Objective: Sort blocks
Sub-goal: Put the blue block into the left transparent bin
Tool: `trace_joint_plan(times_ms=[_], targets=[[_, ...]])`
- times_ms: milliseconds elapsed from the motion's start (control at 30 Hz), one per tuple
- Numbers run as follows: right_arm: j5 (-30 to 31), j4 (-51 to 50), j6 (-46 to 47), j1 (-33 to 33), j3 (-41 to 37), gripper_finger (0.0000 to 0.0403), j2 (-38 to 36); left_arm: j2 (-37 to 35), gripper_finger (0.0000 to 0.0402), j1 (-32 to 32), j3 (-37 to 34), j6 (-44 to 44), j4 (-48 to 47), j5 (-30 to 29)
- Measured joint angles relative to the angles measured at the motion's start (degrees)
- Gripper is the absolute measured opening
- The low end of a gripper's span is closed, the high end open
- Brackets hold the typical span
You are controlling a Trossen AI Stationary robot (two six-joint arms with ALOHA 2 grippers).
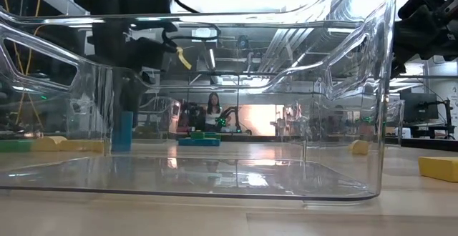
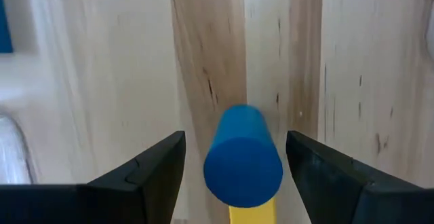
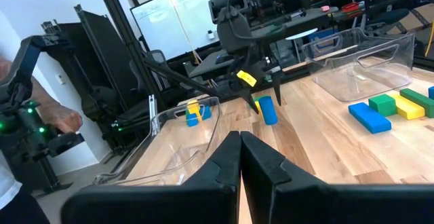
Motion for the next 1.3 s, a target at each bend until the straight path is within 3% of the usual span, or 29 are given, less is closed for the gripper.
trace_joint_plan(times_ms=[200, 467, 633, 767, 900, 1033, 1100, 1300], targets=[[-0.01, 0.00, 0.00, 0.00, 0.01, 0.0005, 0.00, 0.66, 0.0203, 0.00, 0.02, -0.63, -0.02, 0.01], [-0.01, 0.00, -0.01, 0.01, 0.01, 0.0005, 0.00, 0.51, 0.0101, 0.00, 0.13, -1.52, 0.36, 0.00], [-0.01, 0.00, 0.00, 0.01, 0.00, 0.0005, 0.00, 0.45, 0.0100, 0.11, 1.03, 0.28, -1.78, 0.08], [-0.01, 0.00, -0.02, 0.02, -0.01, 0.0005, 0.00, -2.01, 0.0100, 1.86, 7.19, 2.67, -7.05, -0.51], [0.01, 0.00, 0.00, 0.02, 0.01, 0.0005, 0.02, -6.81, 0.0100, 5.02, 15.38, 5.49, -9.74, -9.59], [-0.01, 0.00, -0.01, 0.01, 0.00, 0.0005, 0.00, -12.40, 0.0100, 11.45, 20.54, 9.53, -9.06, -21.14], [-0.01, 0.00, 0.00, 0.00, 0.01, 0.0005, 0.00, -14.34, 0.0100, 16.91, 20.55, 10.88, -9.70, -23.35], [-0.01, 0.00, 0.00, 0.01, 0.00, 0.0005, 0.00, -15.02, 0.0100, 36.85, 16.67, 7.83, -16.85, -15.29]])
